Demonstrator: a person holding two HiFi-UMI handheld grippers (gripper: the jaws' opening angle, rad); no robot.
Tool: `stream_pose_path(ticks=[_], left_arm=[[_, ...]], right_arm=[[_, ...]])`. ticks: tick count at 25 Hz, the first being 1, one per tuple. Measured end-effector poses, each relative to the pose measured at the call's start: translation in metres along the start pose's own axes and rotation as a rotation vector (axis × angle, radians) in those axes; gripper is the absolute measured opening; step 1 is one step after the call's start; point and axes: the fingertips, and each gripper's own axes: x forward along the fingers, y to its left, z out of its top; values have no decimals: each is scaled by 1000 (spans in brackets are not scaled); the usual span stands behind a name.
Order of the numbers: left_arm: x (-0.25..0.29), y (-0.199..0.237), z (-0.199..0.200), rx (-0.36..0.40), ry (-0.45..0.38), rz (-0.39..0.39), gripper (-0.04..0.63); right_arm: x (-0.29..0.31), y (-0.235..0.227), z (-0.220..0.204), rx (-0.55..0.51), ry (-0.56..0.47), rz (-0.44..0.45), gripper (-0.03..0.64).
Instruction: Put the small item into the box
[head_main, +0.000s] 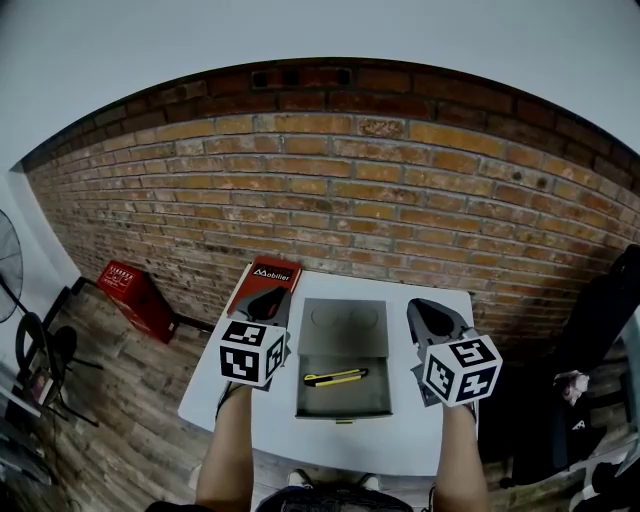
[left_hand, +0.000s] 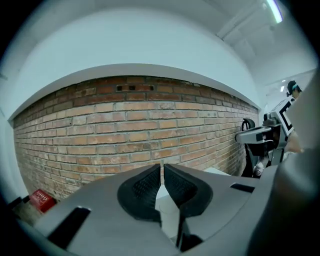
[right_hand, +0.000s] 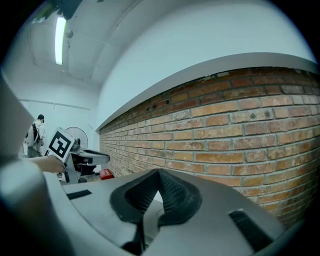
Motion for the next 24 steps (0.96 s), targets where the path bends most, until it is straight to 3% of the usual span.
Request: stream_pose_path(ticks=[24], left_arm=[[1, -6, 0, 34, 5, -13, 37]], right_arm=[[-1, 0, 5, 2, -18, -4, 20]])
